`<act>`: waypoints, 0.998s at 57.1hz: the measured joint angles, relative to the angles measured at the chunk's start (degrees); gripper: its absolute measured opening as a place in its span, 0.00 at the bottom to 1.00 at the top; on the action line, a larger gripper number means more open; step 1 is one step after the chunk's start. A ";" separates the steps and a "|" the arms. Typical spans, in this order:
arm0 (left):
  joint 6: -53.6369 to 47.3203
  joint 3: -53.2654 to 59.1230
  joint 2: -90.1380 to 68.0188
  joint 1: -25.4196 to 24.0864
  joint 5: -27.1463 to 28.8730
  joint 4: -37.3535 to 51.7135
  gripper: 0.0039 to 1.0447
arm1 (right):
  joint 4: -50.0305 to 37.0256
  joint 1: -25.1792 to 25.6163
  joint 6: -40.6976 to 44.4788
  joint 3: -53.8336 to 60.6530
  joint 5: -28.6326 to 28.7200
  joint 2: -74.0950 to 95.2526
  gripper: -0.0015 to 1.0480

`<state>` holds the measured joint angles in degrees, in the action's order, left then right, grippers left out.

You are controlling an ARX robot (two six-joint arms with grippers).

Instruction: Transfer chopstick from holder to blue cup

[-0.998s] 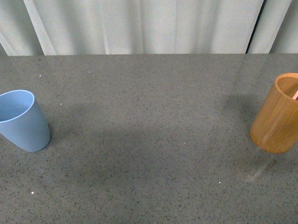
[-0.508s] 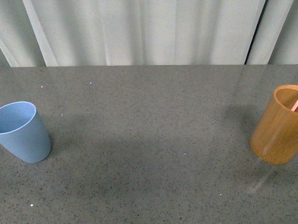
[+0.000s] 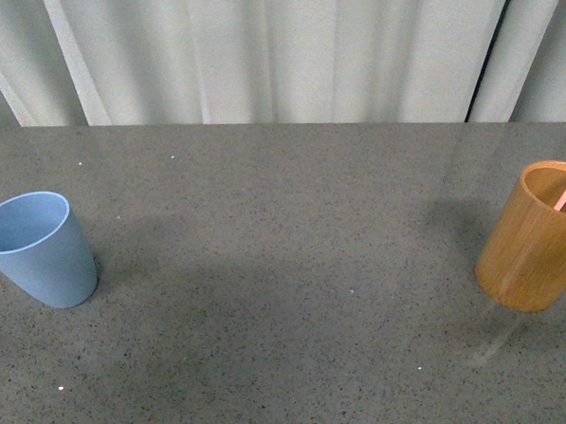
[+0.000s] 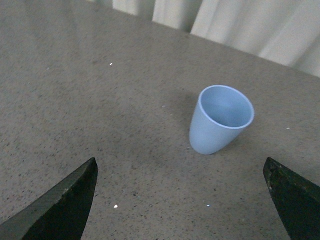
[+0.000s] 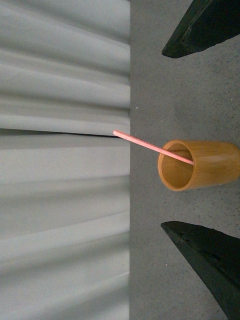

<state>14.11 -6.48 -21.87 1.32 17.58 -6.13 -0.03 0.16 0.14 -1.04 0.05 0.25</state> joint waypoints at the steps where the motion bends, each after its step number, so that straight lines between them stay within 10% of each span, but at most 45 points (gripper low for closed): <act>1: 0.28 -1.09 -4.04 -0.72 -0.79 1.86 0.94 | 0.00 0.00 -0.02 0.00 -0.02 0.00 0.90; 31: 2.45 -40.02 -58.90 -8.13 -7.23 -4.00 0.94 | 0.00 0.00 -0.02 0.00 -0.02 0.00 0.90; 57: 3.48 -44.85 -72.87 -6.69 -7.13 -4.87 0.94 | 0.00 -0.02 -0.02 0.00 -0.02 0.00 0.90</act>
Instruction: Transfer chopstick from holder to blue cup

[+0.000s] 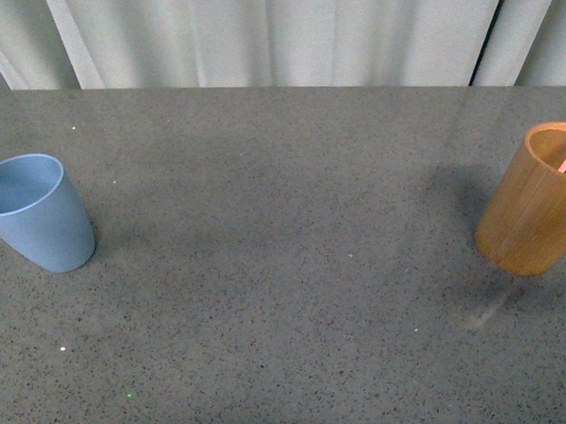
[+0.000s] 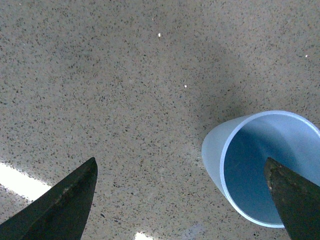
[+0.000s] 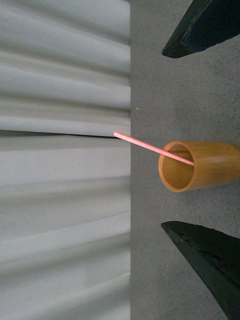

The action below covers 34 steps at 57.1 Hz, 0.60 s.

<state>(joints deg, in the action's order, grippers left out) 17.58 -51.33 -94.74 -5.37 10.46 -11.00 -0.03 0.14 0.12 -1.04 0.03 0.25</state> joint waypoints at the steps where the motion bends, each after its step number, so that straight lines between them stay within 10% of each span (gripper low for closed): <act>1: 0.07 0.00 -0.20 0.07 0.04 0.09 0.94 | 0.00 0.02 0.00 0.00 0.00 0.00 0.90; 34: 1.81 -3.15 -10.08 0.85 2.80 3.06 0.94 | 0.00 0.02 0.00 0.00 0.00 0.00 0.90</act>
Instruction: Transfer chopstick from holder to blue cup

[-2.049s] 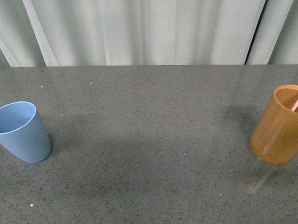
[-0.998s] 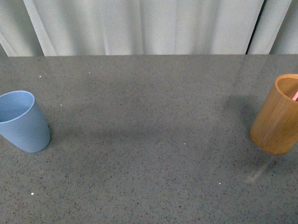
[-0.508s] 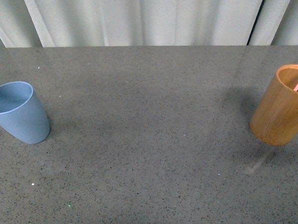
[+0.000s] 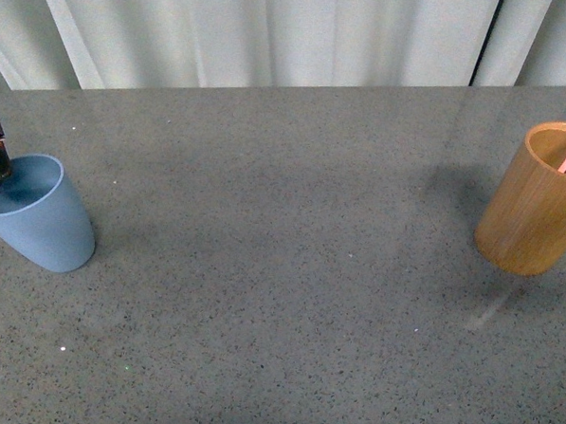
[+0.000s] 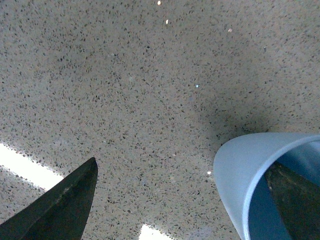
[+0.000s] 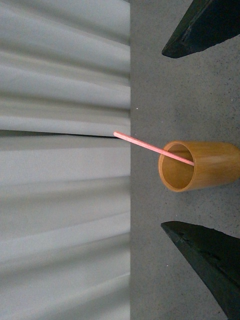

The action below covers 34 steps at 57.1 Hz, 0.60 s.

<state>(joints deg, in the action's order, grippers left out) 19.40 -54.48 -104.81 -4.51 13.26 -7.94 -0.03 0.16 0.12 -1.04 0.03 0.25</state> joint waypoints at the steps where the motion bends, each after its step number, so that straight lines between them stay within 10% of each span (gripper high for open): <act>1: 0.07 -0.20 -0.50 0.04 0.22 0.00 0.94 | 0.00 0.00 0.00 0.00 0.00 0.00 0.90; 18: 1.75 -1.99 -4.46 1.11 0.74 -0.42 0.93 | 0.00 -0.02 0.00 0.00 0.00 0.00 0.90; 34: 2.10 -3.63 -5.86 2.03 -0.52 0.46 0.45 | 0.00 0.00 0.00 0.00 -0.02 0.00 0.90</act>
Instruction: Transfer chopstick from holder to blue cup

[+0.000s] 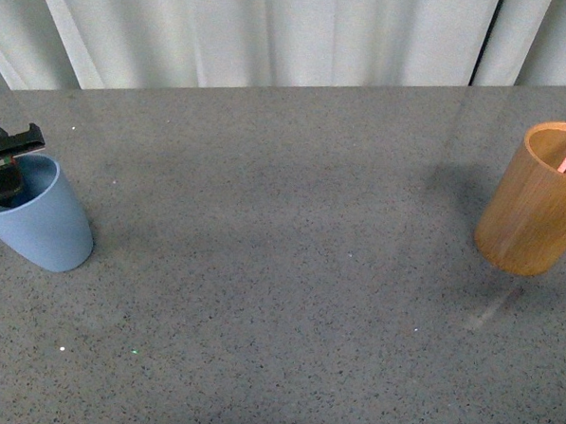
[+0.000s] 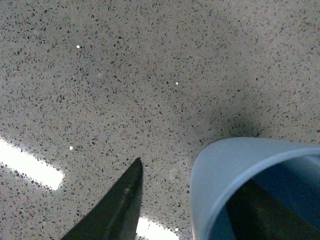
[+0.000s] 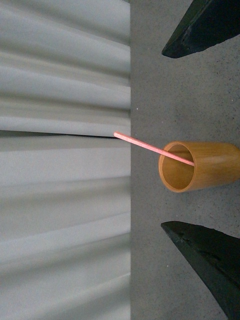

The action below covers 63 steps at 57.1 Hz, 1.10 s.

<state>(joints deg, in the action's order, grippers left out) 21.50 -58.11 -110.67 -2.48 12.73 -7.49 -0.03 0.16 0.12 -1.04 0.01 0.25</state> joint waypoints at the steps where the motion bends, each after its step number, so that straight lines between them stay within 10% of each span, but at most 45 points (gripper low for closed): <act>1: 0.09 -0.11 -0.15 0.00 -0.07 0.00 0.41 | 0.00 0.00 0.00 0.00 0.02 0.00 0.90; 14: 0.11 -1.29 -0.83 0.44 -1.11 -0.70 0.03 | 0.00 0.00 0.00 0.00 0.02 0.00 0.90; 36: 0.09 -1.38 8.37 4.50 -5.01 -6.19 0.03 | 0.00 -0.02 0.00 0.00 0.02 0.00 0.90; 63: 7.63 -1.90 11.34 21.75 -6.25 -7.04 0.03 | 0.00 -0.02 0.00 0.00 0.02 0.00 0.90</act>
<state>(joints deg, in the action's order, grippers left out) 29.12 -60.01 -99.33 19.27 6.48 -14.52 -0.03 0.14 0.12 -1.04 0.03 0.25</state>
